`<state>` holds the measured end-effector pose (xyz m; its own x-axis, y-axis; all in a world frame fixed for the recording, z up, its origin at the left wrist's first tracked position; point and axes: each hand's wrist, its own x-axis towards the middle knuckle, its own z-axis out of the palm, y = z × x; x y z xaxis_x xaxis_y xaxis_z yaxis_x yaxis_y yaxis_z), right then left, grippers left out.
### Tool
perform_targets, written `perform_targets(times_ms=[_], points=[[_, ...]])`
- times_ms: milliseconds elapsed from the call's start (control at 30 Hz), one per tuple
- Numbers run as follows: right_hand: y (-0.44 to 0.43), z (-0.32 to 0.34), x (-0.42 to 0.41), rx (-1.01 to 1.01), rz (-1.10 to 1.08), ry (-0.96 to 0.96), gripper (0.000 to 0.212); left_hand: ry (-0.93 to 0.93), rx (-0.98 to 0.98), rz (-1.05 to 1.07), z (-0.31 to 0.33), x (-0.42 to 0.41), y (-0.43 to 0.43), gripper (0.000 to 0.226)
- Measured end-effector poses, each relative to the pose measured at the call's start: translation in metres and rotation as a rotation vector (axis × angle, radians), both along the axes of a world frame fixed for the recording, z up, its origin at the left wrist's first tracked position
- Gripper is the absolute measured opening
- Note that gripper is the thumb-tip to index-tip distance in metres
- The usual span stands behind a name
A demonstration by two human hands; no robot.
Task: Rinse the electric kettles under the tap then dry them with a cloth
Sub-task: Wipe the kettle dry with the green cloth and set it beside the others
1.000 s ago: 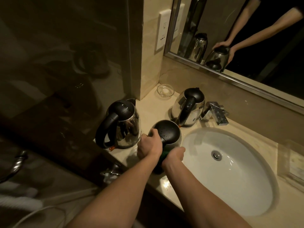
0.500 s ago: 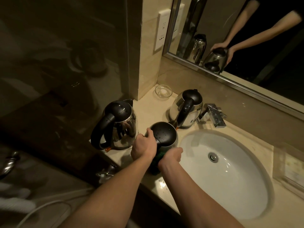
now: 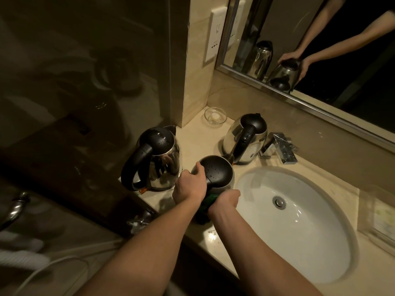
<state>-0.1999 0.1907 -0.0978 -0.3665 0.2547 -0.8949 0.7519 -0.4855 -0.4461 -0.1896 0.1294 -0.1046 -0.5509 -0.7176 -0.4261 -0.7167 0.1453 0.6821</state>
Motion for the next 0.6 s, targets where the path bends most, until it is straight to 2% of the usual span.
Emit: perform_targets(times_ms=[600], points=[[0.001, -0.010, 0.000, -0.029, 0.040, -0.015, 0.053, -0.037, -0.047, -0.113, 0.003, -0.005, -0.014, 0.074]])
